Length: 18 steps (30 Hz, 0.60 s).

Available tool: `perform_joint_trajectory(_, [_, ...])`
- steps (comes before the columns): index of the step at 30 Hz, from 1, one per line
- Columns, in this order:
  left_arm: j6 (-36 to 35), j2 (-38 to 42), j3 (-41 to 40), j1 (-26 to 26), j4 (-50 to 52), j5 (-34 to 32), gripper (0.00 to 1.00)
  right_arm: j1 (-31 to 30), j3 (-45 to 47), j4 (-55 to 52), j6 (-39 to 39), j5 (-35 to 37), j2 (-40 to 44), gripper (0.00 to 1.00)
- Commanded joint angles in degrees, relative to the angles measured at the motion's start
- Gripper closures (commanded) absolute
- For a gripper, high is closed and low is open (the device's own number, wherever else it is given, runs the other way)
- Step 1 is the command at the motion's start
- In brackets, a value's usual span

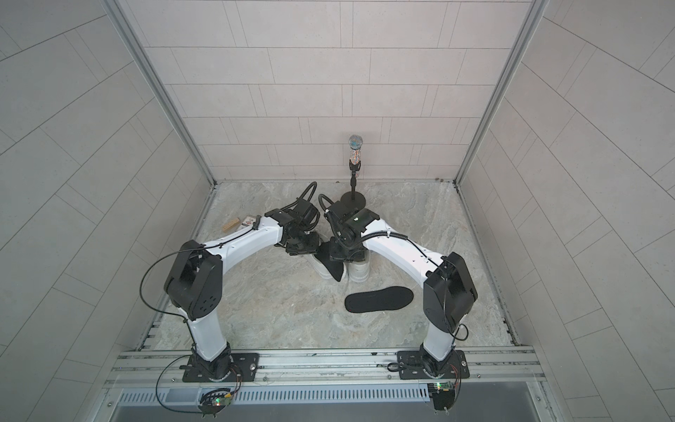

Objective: Insert the insole into the shoe
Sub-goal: Take out the insole from the shoe.

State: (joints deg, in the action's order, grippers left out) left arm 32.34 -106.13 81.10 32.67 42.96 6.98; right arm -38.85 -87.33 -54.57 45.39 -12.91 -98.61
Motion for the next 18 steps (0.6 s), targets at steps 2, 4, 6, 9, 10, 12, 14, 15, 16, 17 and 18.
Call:
perform_joint_trajectory(2, [-0.9,-1.5,-0.7,0.2,4.1,-3.1,0.43,0.0,-3.9,2.1,0.2,-3.1,0.1,1.00])
perform_joint_trajectory(4, [-0.2,-1.5,-0.6,0.2,3.9,-2.2,0.43,0.0,-4.6,0.8,0.1,-4.3,-0.6,1.00])
perform_joint_trajectory(6, [0.3,-1.7,-0.7,0.2,2.8,-1.8,0.43,0.0,-4.1,0.5,0.0,-4.2,-1.2,1.00])
perform_joint_trajectory(9, [0.4,-2.7,0.5,0.1,2.8,-1.7,0.45,0.4,-3.0,0.8,-0.1,-4.7,-2.5,0.95])
perform_joint_trajectory(10, [0.4,-2.7,0.6,0.1,2.5,-1.7,0.47,0.4,-2.9,0.8,-0.4,-4.5,-2.9,0.92])
perform_joint_trajectory(12, [0.8,-2.3,0.3,0.0,1.7,-1.8,0.50,0.6,-2.6,0.6,-0.5,-4.2,-3.2,0.83])
perform_joint_trajectory(14, [0.9,-2.2,0.0,0.1,1.0,-1.7,0.53,0.9,-2.0,0.7,-0.2,-4.4,-3.5,0.75])
perform_joint_trajectory(15, [1.0,-2.2,-0.1,0.2,0.7,-1.8,0.54,1.1,-1.6,1.2,0.3,-4.6,-3.6,0.72])
perform_joint_trajectory(16, [1.1,-2.0,-0.4,0.1,0.1,-1.7,0.56,1.2,-1.4,1.5,1.0,-4.8,-3.8,0.69])
perform_joint_trajectory(17, [1.2,-1.8,-0.9,0.2,-0.6,-1.7,0.57,1.3,-1.4,1.9,1.6,-5.1,-4.1,0.69])
perform_joint_trajectory(18, [1.2,-1.7,-1.2,0.2,-1.0,-1.5,0.58,1.4,-1.4,2.4,2.4,-5.5,-4.3,0.68])
